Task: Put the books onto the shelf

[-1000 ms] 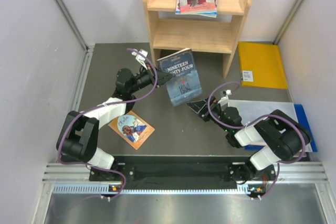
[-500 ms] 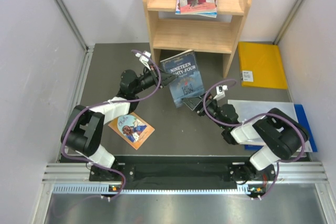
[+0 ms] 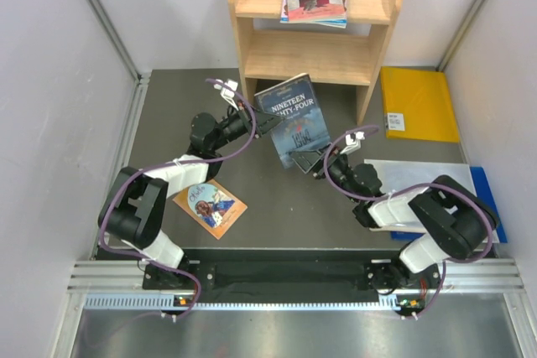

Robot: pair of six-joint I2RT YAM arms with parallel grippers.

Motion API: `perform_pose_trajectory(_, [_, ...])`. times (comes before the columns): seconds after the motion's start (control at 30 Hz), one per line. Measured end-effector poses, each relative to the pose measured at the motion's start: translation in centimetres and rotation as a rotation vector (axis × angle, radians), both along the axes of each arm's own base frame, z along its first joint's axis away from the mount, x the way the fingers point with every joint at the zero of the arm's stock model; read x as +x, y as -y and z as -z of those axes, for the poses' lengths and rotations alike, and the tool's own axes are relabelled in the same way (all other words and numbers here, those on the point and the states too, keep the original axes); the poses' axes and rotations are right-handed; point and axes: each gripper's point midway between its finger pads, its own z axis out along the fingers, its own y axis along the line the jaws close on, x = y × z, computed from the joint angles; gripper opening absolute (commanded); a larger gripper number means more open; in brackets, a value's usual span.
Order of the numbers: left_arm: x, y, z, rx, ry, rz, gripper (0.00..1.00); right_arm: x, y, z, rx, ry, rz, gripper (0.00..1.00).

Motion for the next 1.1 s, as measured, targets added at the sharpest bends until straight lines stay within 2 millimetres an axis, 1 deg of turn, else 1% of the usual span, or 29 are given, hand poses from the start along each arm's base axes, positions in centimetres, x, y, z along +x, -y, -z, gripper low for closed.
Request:
perform_pose_trajectory(0.1, [0.3, 0.0, 0.1, -0.013, 0.000, -0.004, 0.00, 0.0, 0.3, -1.2, 0.006, 0.038, 0.014, 0.90])
perform_pose_trajectory(0.27, [0.7, 0.1, 0.4, -0.035, -0.006, -0.004, 0.00, 0.2, 0.6, -1.2, -0.018, 0.054, 0.035, 0.87])
perform_pose_trajectory(0.33, [0.7, 0.2, 0.5, -0.040, -0.006, -0.003, 0.00, 0.2, 0.7, -1.1, -0.027, 0.054, 0.042, 0.82])
perform_pose_trajectory(0.37, [0.8, 0.2, 0.6, -0.042, -0.010, -0.003, 0.00, 0.3, 0.8, -1.0, -0.032, 0.051, 0.045, 0.76])
perform_pose_trajectory(0.4, [0.8, 0.2, 0.6, -0.044, -0.011, -0.003, 0.00, 0.3, 0.8, -0.9, -0.036, 0.053, 0.048, 0.59])
perform_pose_trajectory(0.47, [0.9, 0.3, 0.7, -0.050, -0.012, -0.001, 0.00, 0.3, 1.0, -0.7, -0.052, 0.057, 0.055, 0.53])
perform_pose_trajectory(0.5, [1.0, 0.3, 0.7, -0.055, -0.014, -0.003, 0.00, 0.1, 1.1, -0.4, -0.055, 0.051, 0.053, 0.48])
perform_pose_trajectory(0.63, [1.2, 0.6, 1.3, -0.072, -0.032, 0.000, 0.00, 0.0, 1.6, -0.1, -0.074, 0.048, 0.070, 0.47])
perform_pose_trajectory(0.7, [1.3, 0.9, 1.8, -0.077, -0.042, 0.003, 0.00, -0.1, 1.9, 0.2, -0.086, 0.043, 0.081, 0.50])
perform_pose_trajectory(0.83, [1.3, 1.7, 2.9, -0.081, -0.069, 0.016, 0.00, -0.4, 2.7, 1.0, -0.113, 0.033, 0.099, 0.51])
perform_pose_trajectory(0.97, [1.4, 2.4, 4.0, -0.082, -0.104, 0.026, 0.00, -0.8, 3.3, 1.5, -0.142, 0.031, 0.112, 0.50])
perform_pose_trajectory(1.1, [1.5, 2.7, 4.4, -0.093, -0.124, 0.029, 0.00, -0.8, 3.6, 1.6, -0.163, 0.034, 0.120, 0.48])
